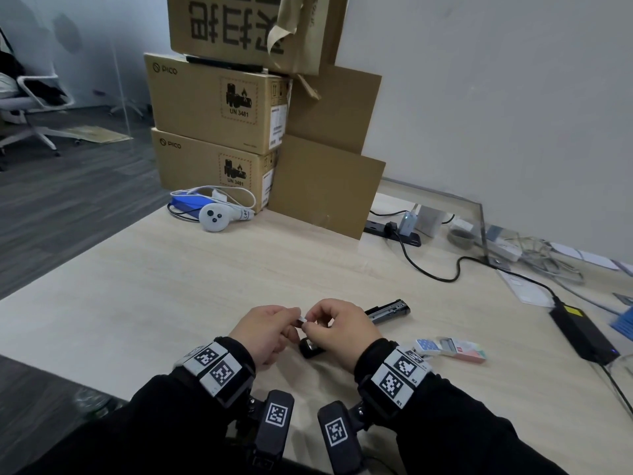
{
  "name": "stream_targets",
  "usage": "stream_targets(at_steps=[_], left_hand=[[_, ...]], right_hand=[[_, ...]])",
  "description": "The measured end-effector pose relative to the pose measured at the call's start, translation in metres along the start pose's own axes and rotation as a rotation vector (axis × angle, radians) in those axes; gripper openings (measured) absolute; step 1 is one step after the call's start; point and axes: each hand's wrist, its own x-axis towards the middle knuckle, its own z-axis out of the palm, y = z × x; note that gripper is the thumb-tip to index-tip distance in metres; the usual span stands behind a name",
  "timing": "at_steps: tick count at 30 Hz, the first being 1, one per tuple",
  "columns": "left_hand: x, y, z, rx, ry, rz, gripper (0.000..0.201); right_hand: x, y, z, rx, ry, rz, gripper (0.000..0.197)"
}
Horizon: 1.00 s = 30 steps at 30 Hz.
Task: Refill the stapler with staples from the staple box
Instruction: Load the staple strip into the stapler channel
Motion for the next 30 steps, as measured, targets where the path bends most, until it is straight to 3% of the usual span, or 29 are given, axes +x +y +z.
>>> stream_targets(at_steps=[7,10,14,20,30], left_hand=[[-0.001,0.000,0.001,0.002,-0.021,-0.005,0.033],[0.001,-0.002,0.002,0.051,-0.027,-0.002,0.035],[0.006,-0.007,0.001,0.081,0.002,0.012,0.027],[0.009,-0.010,0.006,0.386,0.027,0.118,0.016],[0.011,-0.011,0.010,0.468,0.028,0.119,0.018]], right_hand=[[0.002,-0.004,-0.006,0.177,0.048,0.011,0.017],[0.002,-0.002,-0.008,0.140,0.036,0.007,0.012],[0.007,0.005,-0.023,0.180,0.059,0.091,0.015],[0.019,0.032,-0.060,0.112,-0.026,0.344,0.023],[0.025,0.042,-0.062,-0.074,-0.093,0.379,0.019]])
